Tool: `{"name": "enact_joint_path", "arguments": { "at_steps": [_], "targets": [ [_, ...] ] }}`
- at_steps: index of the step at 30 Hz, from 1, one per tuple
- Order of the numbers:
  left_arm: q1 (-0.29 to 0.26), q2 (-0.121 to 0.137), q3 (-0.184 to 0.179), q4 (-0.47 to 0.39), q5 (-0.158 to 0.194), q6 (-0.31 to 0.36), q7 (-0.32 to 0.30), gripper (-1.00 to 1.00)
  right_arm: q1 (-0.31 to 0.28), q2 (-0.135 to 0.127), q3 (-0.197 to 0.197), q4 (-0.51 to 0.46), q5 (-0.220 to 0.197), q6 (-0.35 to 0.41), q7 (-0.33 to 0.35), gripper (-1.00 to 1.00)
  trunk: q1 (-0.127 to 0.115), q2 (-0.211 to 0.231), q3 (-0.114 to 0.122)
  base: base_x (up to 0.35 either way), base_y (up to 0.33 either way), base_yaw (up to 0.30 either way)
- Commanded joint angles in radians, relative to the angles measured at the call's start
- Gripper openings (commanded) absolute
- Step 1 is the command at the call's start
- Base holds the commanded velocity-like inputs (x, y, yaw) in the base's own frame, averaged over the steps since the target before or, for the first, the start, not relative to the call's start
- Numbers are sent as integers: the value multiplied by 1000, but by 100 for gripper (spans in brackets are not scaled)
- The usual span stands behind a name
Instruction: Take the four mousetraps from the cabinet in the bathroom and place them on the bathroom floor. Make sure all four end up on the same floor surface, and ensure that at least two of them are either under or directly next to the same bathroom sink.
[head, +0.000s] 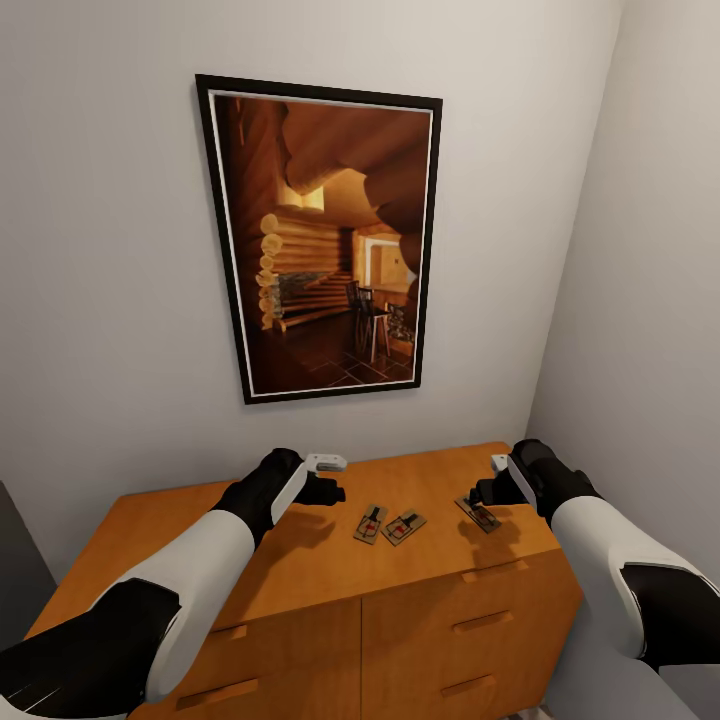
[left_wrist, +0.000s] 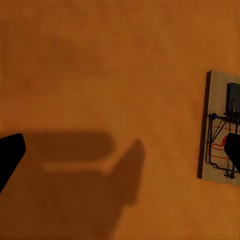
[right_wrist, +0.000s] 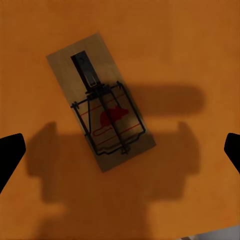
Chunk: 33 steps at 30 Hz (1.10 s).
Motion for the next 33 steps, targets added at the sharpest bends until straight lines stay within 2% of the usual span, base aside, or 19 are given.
{"name": "enact_joint_path", "arguments": {
  "at_steps": [1,33],
  "targets": [
    [-1,1,-5,-1,5,4,1,100,-1,0,-5,-1,10,4,8,100,0,-1,-2,0,0,0],
    [-1,1,-5,1,5,4,0,100,-1,0,-5,-1,10,-6,8,100,0,-1,-2,0,0,0]
  ]
}}
